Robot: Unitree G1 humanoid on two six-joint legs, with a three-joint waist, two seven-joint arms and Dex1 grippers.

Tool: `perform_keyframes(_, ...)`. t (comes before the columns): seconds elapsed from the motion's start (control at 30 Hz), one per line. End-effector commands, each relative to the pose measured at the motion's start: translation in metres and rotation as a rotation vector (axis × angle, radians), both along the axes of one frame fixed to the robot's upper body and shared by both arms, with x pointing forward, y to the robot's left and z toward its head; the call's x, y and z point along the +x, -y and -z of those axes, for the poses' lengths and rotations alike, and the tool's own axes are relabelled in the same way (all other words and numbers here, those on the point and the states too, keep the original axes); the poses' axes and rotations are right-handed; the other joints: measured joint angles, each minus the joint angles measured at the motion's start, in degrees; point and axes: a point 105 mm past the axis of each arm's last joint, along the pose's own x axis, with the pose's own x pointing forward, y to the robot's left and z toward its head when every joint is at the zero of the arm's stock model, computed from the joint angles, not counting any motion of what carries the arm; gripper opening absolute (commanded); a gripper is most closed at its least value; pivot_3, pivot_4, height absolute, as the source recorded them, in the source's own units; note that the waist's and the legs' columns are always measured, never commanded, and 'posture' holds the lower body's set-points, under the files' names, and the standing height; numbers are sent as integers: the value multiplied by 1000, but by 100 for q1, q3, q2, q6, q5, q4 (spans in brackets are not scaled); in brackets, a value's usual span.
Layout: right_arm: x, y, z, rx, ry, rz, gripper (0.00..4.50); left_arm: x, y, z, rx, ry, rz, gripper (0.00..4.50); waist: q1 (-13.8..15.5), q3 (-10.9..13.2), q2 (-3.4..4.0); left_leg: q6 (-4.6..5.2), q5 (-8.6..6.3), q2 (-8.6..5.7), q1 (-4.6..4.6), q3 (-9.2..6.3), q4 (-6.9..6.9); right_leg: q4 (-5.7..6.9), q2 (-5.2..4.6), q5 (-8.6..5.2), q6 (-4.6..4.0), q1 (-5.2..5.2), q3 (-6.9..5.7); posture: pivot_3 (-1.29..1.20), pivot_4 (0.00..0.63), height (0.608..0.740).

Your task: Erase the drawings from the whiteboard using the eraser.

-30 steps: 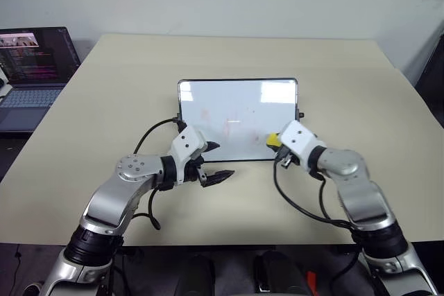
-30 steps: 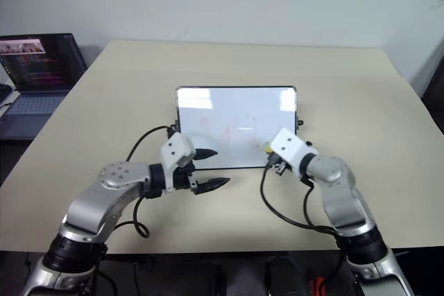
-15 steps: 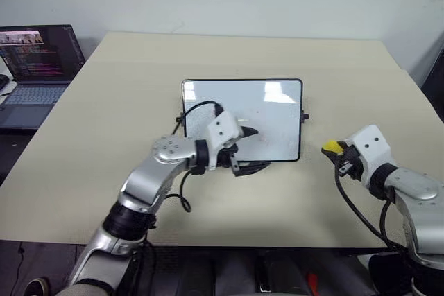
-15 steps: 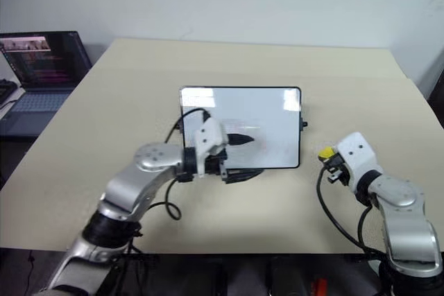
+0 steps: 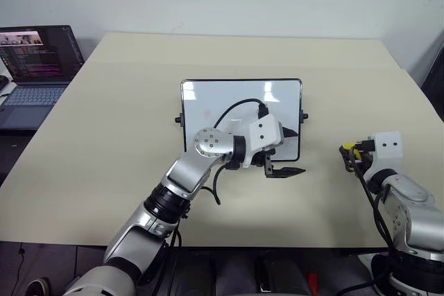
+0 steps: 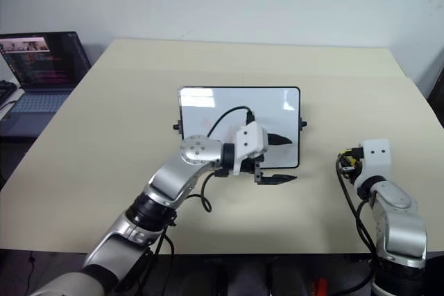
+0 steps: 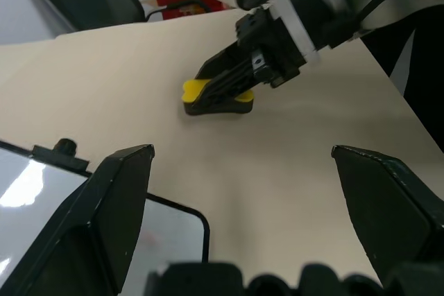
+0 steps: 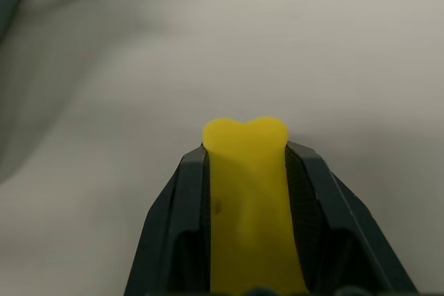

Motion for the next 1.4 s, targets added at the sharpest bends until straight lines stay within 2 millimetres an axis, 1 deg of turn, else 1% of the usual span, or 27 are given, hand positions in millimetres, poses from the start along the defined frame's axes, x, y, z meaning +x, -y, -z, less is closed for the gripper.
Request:
perform_keyframes(0.03, 3, 3, -13, 2, 63, 15, 1493, -5, 9, -12, -26, 51, 42, 4500, -1, 0, 1, 0, 0, 0, 0, 0, 0, 1, 0, 0, 0, 0, 1, 0, 150, 740)
perform_keyframes(0.07, 3, 3, -13, 3, 60, 13, 1846, -6, 10, -12, -29, 50, 46, 4500, 0, 0, 1, 0, 0, 0, 0, 0, 1, 1, 0, 0, 0, 0, 1, 0, 150, 740)
perform_keyframes(0.1, 3, 3, -12, 4, 59, 11, 1937, -6, 11, -12, -31, 49, 48, 4500, 0, 0, 1, 0, 0, 0, 0, 0, 1, 1, 0, 0, 0, 0, 0, 0, 150, 740)
perform_keyframes(0.13, 3, 2, -12, 4, 59, 11, 2266, -7, 11, -13, -36, 45, 50, 4500, 0, 0, 2, 0, 0, 0, 0, 0, 1, 1, 0, 0, 0, 0, 1, 0, 150, 740)
perform_keyframes(0.2, 3, 3, -13, 8, 63, 11, 2940, -8, 12, -14, -49, 37, 46, 4500, 0, -1, 3, 0, 0, 0, 0, 0, 1, 1, 0, 0, 0, 0, 1, 0, 150, 740)
perform_keyframes(0.27, 4, 6, -16, 4, 80, 19, 3730, -7, 10, -15, -66, 33, 31, 4500, -1, -1, 3, 0, 0, 0, 0, 0, 1, 2, 0, 0, 0, 0, 1, 0, 150, 740)
perform_keyframes(0.33, 6, 10, -27, -5, 126, 35, 4472, -4, 7, -14, -79, 38, 3, 4500, -2, -2, 4, 0, 0, 0, 0, 0, 1, 3, 0, 0, 0, 0, 1, 0, 150, 740)
perform_keyframes(0.4, 7, 9, -43, -12, 197, 34, 4491, 0, 1, -13, -96, 40, -36, 4500, -6, -2, 6, 0, 0, 0, 1, 1, 1, 4, 0, 0, 0, 0, 3, 0, 150, 740)
perform_keyframes(0.47, 7, 4, -61, 3, 274, 10, 4491, 5, -7, -14, -125, 33, -87, 4500, -11, -2, 8, 0, 0, 0, 3, 2, 1, 6, 0, 0, 0, 0, 5, 0, 150, 740)
perform_keyframes(0.5, 6, -12, -75, 17, 338, -40, 4491, 10, -23, -19, -181, 32, -174, 4500, -12, -2, 9, 0, 0, 1, 3, 0, 1, 6, 0, 0, 0, 0, 3, 0, 150, 740)
perform_keyframes(0.57, 5, -27, -89, 30, 411, -94, 4491, 16, -43, -25, -249, 35, -294, 4500, -92, 0, 14, 0, 0, 10, 4, 1, 0, 7, 4, 0, 0, -1, 8, 0, 150, 740)
perform_keyframes(0.6, 4, -37, -89, 32, 433, -120, 4491, 16, -60, -29, -294, 48, -376, 4500, -114, 0, 14, 0, 0, 13, 5, -3, -1, 10, 4, -1, -1, -1, 5, 0, 150, 740)
perform_keyframes(0.63, 4, -42, -88, 32, 442, -133, 4491, 16, -70, -31, -319, 57, -425, 4500, -122, 0, 14, 0, 0, 14, 6, -7, -2, 10, 3, -1, -1, -1, 2, 0, 150, 740)
perform_keyframes(0.67, 5, -46, -84, 50, 452, -130, 4491, 16, -87, -33, -361, 64, -514, 4500, -126, 0, 14, 0, 0, 17, 5, -8, -2, 10, -1, -1, -1, -1, 1, 0, 150, 740)
perform_keyframes(0.7, 7, -46, -80, 64, 458, -125, 4491, 17, -95, -34, -386, 66, -573, 4500, -132, 0, 14, 0, 0, 18, 6, -7, -2, 10, -4, -1, -1, -1, 1, 0, 150, 740)
perform_keyframes(0.77, 9, -61, -74, 76, 492, -181, 4491, 17, -128, -39, -476, 89, -775, 4500, -123, 0, 14, 0, 0, 21, 7, -6, -2, 10, -10, 0, -1, 0, 2, 0, 150, 740)
perform_keyframes(0.8, 9, -66, -69, 92, 495, -210, 4491, 16, -142, -40, -503, 105, -858, 4500, -120, 0, 14, -1, 0, 17, 8, -3, 0, 11, -12, 0, -1, 1, 3, 0, 150, 740)
perform_keyframes(0.83, 9, -69, -66, 104, 497, -227, 4491, 14, -150, -40, -518, 115, -911, 4500, -119, 0, 14, -1, 0, 13, 7, -2, 2, 10, -16, 0, -1, 3, 3, 0, 150, 740)
perform_keyframes(0.87, 10, -68, -62, 119, 493, -239, 4491, 13, -157, -40, -522, 127, -963, 4500, -105, 0, 13, -1, 0, 10, 6, 0, 4, 10, -16, 1, -1, 3, 4, 0, 150, 740)
perform_keyframes(0.93, 11, -65, -53, 125, 488, -247, 4491, 9, -184, -34, -528, 148, -1107, 4500, -78, -1, 12, -1, 0, 4, 7, -1, 7, 10, -16, 3, 1, 6, 3, 0, 150, 740)
perform_keyframes(1.0, 14, -55, -43, 142, 478, -221, 4491, 5, -207, -22, -488, 165, -1230, 4500, -65, -2, 11, 0, 0, 3, 12, 2, 7, 9, -16, 8, -6, 11, 5, 0, 150, 740)
perform_keyframes(1.07, 14, -47, -34, 164, 457, -205, 4491, 2, -221, -12, -433, 168, -1284, 4500, -60, -2, 11, 0, 0, 6, 17, 1, 6, 11, -15, 10, -9, 12, 5, 0, 150, 740)
perform_keyframes(1.13, 13, -37, -23, 164, 427, -187, 4491, 0, -235, 3, -381, 134, -1334, 4500, -57, -2, 11, 0, 0, 11, 18, -1, 4, 12, -13, 9, -11, 11, 3, 0, 150, 740)
perform_keyframes(1.17, 11, -34, -17, 152, 410, -186, 4491, -2, -245, 9, -357, 123, -1367, 4500, -48, -2, 11, 0, 0, 11, 20, 0, 3, 13, -13, 10, -13, 11, 3, 0, 150, 740)
perform_keyframes(1.27, 6, -24, -9, 123, 381, -168, 4491, -5, -260, 22, -300, 109, -1409, 4500, -44, -2, 12, 0, 0, 10, 22, 5, 3, 14, -12, 8, -12, 11, 6, 0, 150, 740)
perform_keyframes(1.33, 4, -19, -9, 109, 378, -153, 4491, -7, -263, 26, -295, 101, -1428, 4500, -35, -2, 11, 0, 0, 10, 23, 6, 3, 14, -12, 8, -11, 11, 7, 0, 150, 740)
perform_keyframes(1.4, 3, -14, -13, 98, 389, -138, 4491, -12, -270, 32, -306, 85, -1484, 4500, -28, -2, 12, 0, 0, 11, 23, 8, 3, 13, -13, 7, -10, 11, 9, 0, 150, 740)
